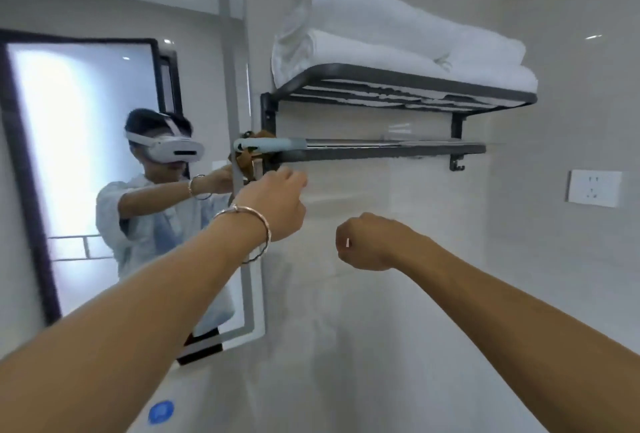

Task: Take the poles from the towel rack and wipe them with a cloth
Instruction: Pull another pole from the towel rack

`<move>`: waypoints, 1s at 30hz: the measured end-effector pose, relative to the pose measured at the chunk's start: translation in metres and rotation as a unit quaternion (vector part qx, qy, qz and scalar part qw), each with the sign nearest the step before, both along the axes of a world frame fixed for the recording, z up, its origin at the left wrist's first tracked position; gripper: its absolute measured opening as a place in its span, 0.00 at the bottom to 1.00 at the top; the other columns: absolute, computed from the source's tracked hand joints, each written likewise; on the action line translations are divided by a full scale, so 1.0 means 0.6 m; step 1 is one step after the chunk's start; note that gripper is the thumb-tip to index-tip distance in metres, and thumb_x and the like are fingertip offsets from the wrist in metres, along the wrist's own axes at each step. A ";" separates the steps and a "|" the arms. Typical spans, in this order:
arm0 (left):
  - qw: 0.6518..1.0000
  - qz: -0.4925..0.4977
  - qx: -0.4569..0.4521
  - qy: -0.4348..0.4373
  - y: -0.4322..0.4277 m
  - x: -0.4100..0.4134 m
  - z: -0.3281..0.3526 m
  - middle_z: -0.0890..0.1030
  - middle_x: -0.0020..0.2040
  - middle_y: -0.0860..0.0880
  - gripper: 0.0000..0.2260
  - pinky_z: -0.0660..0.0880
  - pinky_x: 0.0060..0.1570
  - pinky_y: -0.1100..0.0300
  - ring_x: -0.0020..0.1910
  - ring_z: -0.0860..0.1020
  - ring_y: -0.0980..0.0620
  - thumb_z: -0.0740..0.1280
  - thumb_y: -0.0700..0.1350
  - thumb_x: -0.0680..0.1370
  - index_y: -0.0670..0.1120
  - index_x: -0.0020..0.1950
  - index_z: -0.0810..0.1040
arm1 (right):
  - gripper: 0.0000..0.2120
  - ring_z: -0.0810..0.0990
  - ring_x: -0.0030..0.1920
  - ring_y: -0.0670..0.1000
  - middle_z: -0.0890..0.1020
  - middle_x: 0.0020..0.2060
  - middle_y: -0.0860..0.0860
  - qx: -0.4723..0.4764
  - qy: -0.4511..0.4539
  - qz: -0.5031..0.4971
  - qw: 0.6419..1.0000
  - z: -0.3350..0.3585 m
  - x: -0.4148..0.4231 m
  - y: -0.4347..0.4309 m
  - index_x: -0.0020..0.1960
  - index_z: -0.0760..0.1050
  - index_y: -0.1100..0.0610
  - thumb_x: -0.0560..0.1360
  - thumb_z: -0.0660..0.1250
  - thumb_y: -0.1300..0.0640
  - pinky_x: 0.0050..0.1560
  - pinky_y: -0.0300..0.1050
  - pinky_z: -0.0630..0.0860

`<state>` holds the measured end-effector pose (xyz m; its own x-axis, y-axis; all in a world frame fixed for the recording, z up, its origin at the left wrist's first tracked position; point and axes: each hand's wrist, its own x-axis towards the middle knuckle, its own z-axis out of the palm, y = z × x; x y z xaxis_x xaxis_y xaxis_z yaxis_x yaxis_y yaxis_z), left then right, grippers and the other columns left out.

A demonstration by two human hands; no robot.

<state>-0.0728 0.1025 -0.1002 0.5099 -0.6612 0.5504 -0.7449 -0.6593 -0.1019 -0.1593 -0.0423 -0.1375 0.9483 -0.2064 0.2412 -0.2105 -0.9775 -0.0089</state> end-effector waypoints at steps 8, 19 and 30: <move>0.984 0.159 0.031 -0.070 -0.097 0.075 0.122 0.70 0.64 0.41 0.24 0.70 0.58 0.48 0.62 0.70 0.40 0.64 0.41 0.74 0.44 0.70 0.64 | 0.12 0.78 0.52 0.55 0.78 0.55 0.54 0.014 0.007 0.050 0.999 0.003 0.046 -0.119 0.58 0.77 0.56 0.79 0.59 0.55 0.51 0.47 0.75; 0.947 0.244 0.185 -0.098 -0.109 0.103 0.166 0.74 0.44 0.48 0.14 0.71 0.37 0.58 0.42 0.74 0.47 0.66 0.44 0.73 0.48 0.57 0.71 | 0.12 0.78 0.51 0.55 0.78 0.55 0.54 0.002 0.023 0.057 0.998 -0.003 0.056 -0.202 0.58 0.77 0.56 0.79 0.59 0.56 0.50 0.46 0.75; 0.975 0.211 0.072 -0.017 -0.091 0.112 0.167 0.78 0.42 0.47 0.04 0.76 0.44 0.56 0.43 0.77 0.44 0.63 0.48 0.73 0.50 0.46 0.74 | 0.14 0.77 0.55 0.56 0.76 0.58 0.54 -0.008 0.086 0.076 0.993 -0.018 0.063 -0.196 0.60 0.76 0.56 0.79 0.57 0.56 0.55 0.50 0.76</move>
<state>-0.0058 0.0477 -0.0003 0.7368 -0.4676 0.4883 -0.4046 -0.8836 -0.2357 -0.1214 -0.1602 -0.1484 0.9957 -0.0550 0.0750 -0.0574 -0.9979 0.0305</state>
